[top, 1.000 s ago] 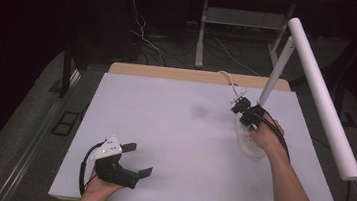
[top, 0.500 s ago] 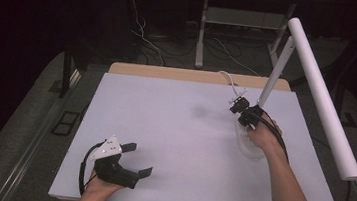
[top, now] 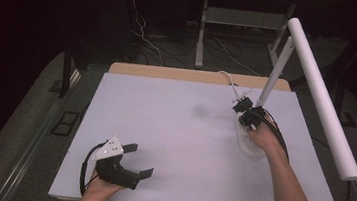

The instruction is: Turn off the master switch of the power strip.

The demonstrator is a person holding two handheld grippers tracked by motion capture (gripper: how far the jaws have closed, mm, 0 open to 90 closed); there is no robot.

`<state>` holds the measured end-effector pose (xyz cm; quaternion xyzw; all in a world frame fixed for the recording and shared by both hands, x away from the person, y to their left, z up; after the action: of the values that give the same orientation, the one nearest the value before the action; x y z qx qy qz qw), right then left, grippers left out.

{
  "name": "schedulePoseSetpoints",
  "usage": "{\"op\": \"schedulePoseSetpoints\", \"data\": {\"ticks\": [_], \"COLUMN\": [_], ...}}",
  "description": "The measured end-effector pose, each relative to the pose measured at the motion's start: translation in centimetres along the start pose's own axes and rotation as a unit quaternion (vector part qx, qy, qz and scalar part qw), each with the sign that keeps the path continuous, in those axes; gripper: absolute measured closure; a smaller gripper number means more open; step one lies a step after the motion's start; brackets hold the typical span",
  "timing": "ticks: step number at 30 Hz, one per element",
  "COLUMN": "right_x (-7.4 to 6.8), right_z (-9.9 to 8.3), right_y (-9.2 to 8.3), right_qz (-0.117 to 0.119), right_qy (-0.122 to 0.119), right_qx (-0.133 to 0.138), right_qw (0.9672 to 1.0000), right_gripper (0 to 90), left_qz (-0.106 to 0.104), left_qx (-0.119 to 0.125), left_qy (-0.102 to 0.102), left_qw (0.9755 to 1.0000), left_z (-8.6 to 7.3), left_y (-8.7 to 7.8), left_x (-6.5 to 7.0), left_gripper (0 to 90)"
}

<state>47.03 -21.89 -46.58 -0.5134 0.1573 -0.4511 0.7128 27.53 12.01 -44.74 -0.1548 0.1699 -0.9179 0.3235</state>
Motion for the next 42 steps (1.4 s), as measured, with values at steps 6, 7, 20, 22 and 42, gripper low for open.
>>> {"op": "schedulePoseSetpoints", "data": {"ticks": [6,7,20,22,42], "right_x": [-0.1,-0.1,0.4,0.4,-0.4], "right_z": [0.0,0.0,0.2,0.5,0.8], "right_y": [0.1,0.1,-0.6,-0.9,-3.7], "right_qz": [-0.006,-0.008,-0.010,-0.011,-0.006], "right_qy": [0.003,0.000,-0.015,-0.015,-0.015], "right_qx": [-0.001,-0.001,0.009,0.019,0.049], "right_qw": [1.0000,1.0000,0.9998,0.9996,0.9987], "right_gripper": [89.9,89.9,89.6,89.6,89.5], "left_qz": [0.000,0.000,0.002,0.002,0.000], "left_qx": [0.001,0.001,-0.001,-0.001,-0.002], "left_qy": [0.001,0.001,-0.003,-0.003,-0.001], "left_qw": [1.0000,1.0000,1.0000,1.0000,1.0000], "left_z": [0.0,0.0,0.0,0.0,0.0], "left_y": [-0.1,-0.2,0.0,0.0,0.1], "left_x": [0.0,0.0,-0.3,-0.3,-0.1], "left_gripper": [0.0,0.0,0.0,0.0,0.0]}}
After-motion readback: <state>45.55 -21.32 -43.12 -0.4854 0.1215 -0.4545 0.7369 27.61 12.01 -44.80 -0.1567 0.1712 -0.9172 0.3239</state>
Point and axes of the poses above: each handheld gripper's, and its own axes: y roughly forward along the jaws, z roughly out of its top, x roughly to its right, the point moved 7 cm from there along y, roughly forward along the jaws, and after that the axes turned 3 degrees about z, right-handed, at the moved point
